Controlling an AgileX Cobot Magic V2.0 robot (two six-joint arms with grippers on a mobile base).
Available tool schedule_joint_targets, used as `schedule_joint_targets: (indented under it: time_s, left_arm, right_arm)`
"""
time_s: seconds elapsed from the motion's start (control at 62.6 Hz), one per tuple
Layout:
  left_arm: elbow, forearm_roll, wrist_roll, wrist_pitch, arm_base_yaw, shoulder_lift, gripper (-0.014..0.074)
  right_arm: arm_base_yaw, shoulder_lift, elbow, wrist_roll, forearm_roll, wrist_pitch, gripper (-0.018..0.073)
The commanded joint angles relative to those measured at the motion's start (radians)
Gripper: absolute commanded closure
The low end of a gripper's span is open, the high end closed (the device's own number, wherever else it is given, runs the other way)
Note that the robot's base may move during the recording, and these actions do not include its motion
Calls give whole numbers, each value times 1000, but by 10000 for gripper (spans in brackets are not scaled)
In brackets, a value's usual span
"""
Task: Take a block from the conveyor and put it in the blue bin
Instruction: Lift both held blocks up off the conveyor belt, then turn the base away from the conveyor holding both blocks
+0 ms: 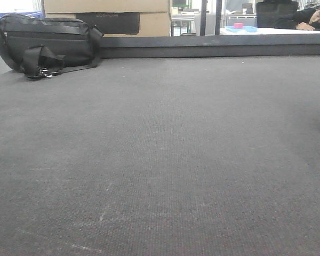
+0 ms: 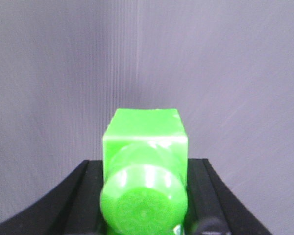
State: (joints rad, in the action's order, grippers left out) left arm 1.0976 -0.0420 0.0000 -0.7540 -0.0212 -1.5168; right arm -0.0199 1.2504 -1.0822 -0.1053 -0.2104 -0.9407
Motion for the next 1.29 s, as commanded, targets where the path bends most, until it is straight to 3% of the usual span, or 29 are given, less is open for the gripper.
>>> schedule_joint_targets:
  time_s: [0.0, 0.192, 0.335, 0.543, 0.91, 1.277]
  left_arm:
    - [-89, 55, 0, 159, -2, 120, 708]
    - [-330, 87, 0, 459, 34, 359, 708]
    - [-485, 87, 0, 571, 75, 532, 708]
    - [-594, 87, 0, 578, 85, 778, 708]
    - [-599, 81, 0, 558, 85, 1120, 708]
    - [-599, 81, 0, 533, 85, 1212, 708]
  right_arm:
    - [-1, -87, 45, -11, 10, 101, 721]
    - [-1, -268, 237, -16, 17, 333, 721]
    - [-1, -438, 430, -16, 17, 470, 721]
    - [-1, -651, 601, -16, 19, 602, 721]
    - [-1, -864, 603, -16, 19, 636, 721]
    - [-1, -962, 511, -16, 9, 622, 721]
